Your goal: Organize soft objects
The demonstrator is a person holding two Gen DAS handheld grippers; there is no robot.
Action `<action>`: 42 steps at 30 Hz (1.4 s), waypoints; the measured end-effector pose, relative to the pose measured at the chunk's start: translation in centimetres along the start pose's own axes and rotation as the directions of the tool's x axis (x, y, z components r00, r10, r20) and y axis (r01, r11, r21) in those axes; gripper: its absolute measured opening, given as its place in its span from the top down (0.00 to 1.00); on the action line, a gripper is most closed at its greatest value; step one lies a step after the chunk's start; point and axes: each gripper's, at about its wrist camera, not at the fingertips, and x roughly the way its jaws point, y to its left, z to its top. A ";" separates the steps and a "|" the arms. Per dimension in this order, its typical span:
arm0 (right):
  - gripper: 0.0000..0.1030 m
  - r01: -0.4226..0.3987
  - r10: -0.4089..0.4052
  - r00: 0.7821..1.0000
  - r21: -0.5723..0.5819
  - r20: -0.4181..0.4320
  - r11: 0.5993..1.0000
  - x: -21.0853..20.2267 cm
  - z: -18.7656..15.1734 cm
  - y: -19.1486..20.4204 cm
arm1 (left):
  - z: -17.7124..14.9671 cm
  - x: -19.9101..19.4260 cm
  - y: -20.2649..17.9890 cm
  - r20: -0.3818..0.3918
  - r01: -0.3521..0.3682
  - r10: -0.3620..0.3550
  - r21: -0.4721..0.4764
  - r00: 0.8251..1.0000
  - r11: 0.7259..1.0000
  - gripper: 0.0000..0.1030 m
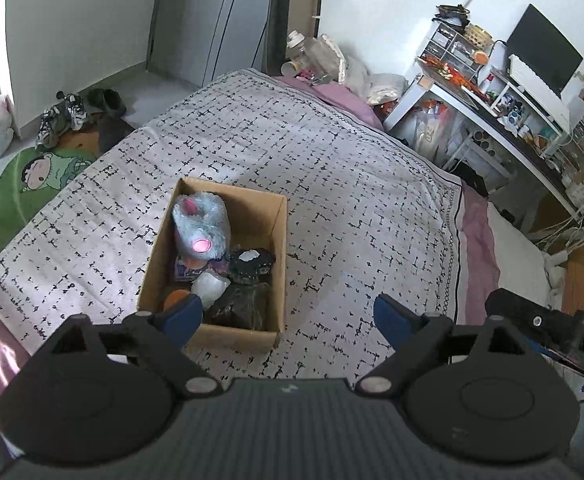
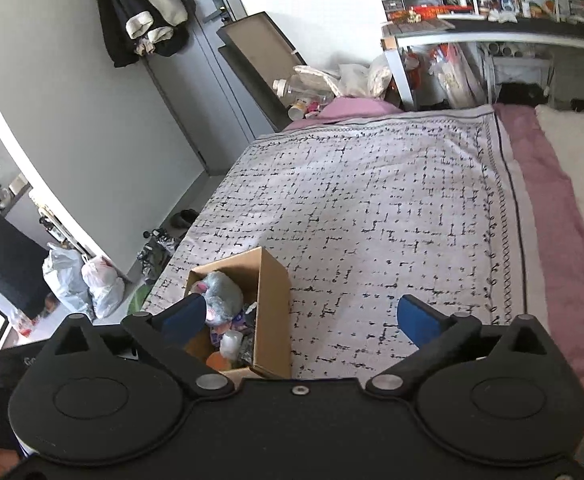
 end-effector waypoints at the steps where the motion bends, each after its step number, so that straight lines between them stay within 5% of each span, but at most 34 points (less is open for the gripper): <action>1: 0.00 0.001 -0.001 1.000 -0.007 0.001 1.000 -0.3 -0.1 0.0 | -0.1 -0.3 -0.1 0.002 -0.001 0.001 0.004 1.000 1.000 0.09; 42: 0.00 0.098 -0.096 0.995 -0.180 0.019 0.979 -6.6 -4.7 -1.3 | -6.5 -6.7 -3.7 0.070 -0.065 0.055 0.154 0.996 0.986 0.03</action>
